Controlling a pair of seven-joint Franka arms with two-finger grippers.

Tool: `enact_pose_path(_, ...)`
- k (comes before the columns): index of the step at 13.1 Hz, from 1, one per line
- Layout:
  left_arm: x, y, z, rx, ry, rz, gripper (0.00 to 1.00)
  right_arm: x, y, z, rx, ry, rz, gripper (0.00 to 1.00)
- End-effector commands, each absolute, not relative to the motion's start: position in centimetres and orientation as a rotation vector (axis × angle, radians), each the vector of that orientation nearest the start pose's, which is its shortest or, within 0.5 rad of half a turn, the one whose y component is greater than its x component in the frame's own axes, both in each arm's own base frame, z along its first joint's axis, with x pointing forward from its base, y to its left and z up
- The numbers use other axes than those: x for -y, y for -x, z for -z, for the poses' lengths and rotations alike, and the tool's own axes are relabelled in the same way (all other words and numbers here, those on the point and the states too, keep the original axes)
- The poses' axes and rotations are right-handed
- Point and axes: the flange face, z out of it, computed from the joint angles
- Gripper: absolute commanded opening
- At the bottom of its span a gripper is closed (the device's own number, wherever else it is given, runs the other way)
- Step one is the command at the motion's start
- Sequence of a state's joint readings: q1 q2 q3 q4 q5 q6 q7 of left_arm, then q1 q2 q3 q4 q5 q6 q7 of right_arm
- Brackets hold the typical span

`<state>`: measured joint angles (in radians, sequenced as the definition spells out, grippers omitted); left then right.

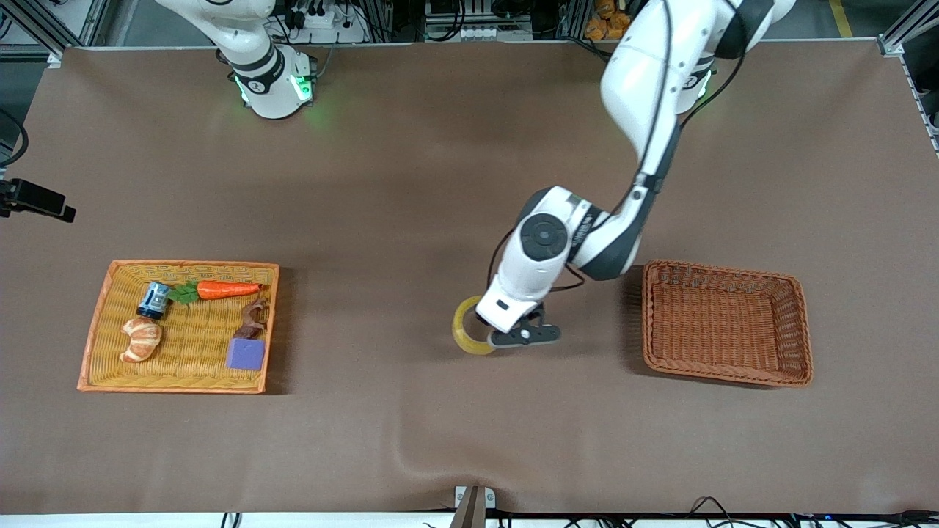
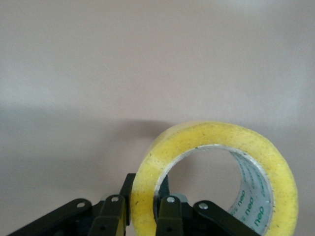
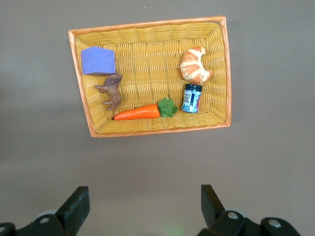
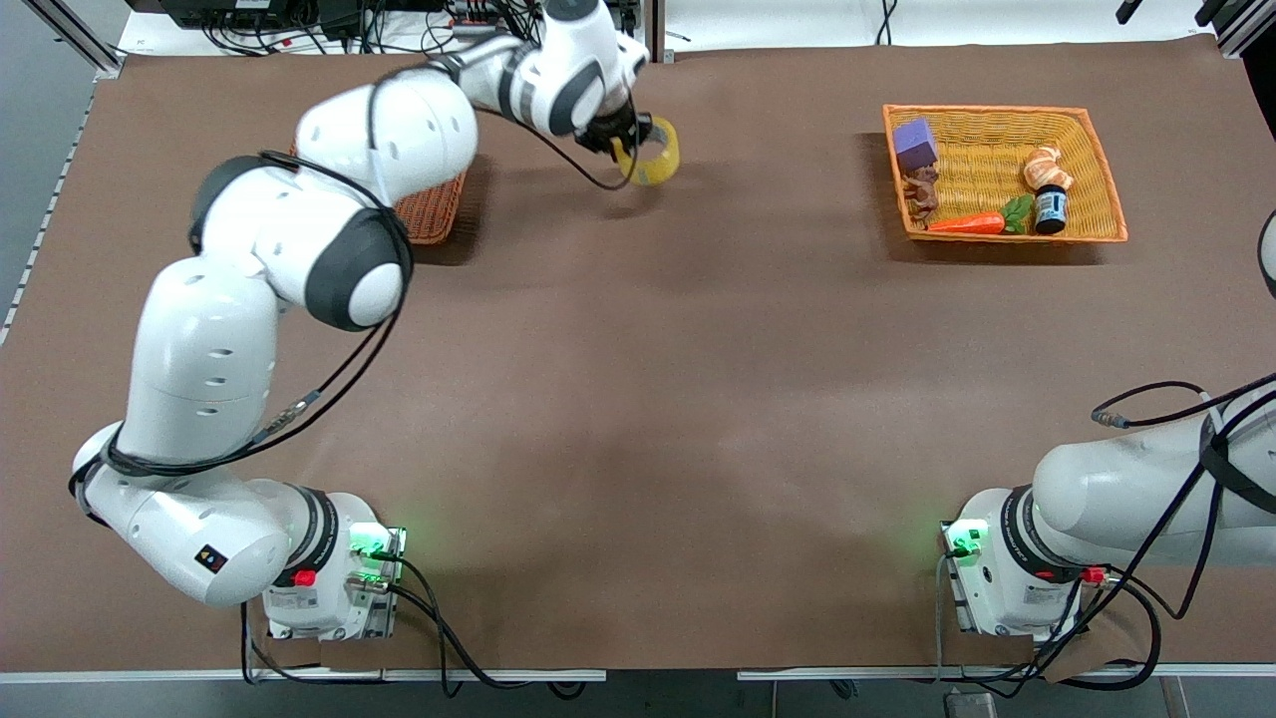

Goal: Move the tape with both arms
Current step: 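Carry the tape roll with the left gripper over the brown basket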

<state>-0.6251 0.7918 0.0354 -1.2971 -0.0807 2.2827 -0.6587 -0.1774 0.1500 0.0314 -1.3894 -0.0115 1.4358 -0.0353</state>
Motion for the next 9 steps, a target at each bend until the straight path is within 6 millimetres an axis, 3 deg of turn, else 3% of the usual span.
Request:
enact_pose_path(1, 41.6, -62.4, -35.5, 0.158, 3.299, 0.196, 0.0, 10.1, -56.9, -62.9, -0.235, 3.088, -0.118, 1.0)
enact_pose_path(2, 39.9, -62.9, -38.1, 0.185, 3.295, 0.192, 0.0, 9.9, -56.7, -63.4, -0.238, 3.092, -0.109, 1.0)
enact_pose_path(3, 37.4, -63.3, -40.6, 0.19, 3.285, 0.16, 0.0, 8.3, -56.6, -64.0, -0.2, 3.102, -0.094, 1.0)
enact_pose_path(5, 34.0, -62.8, -45.2, 0.045, 3.26, 0.09, 0.0, 7.3, -56.0, -65.2, -0.209, 3.111, -0.066, 1.0)
enact_pose_path(7, 28.3, -63.0, -49.3, 0.018, 3.246, 0.005, 0.0, 6.9, -55.6, -65.8, -0.206, 3.11, -0.049, 1.0)
enact_pose_path(9, 21.9, -63.4, -51.6, -0.106, 3.233, -0.062, 0.0, 6.2, -55.3, -66.4, -0.195, 3.112, -0.033, 1.0)
